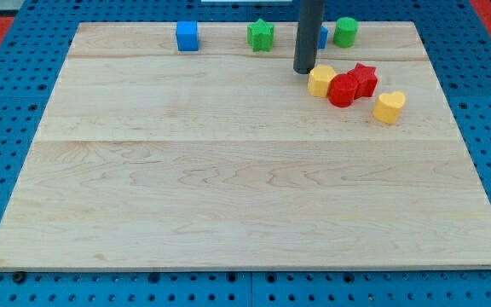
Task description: Push the red star into yellow heart
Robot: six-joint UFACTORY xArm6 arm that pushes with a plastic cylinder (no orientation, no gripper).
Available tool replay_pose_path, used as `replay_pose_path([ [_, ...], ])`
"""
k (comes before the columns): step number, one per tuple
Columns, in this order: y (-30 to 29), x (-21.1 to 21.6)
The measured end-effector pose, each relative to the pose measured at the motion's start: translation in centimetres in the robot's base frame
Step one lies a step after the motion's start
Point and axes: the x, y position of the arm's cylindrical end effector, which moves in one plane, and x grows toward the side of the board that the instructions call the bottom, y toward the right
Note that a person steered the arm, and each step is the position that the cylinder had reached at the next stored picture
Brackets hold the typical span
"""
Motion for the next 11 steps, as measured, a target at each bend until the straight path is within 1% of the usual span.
replay_pose_path([
  [2,5.8,-0.2],
  [3,7.4,-0.2],
  [6,8.0,0.3],
  [8,8.6,1.5],
  [9,8.6,0.9],
  [10,8.6,-0.8],
  [11,5.9,-1.1],
])
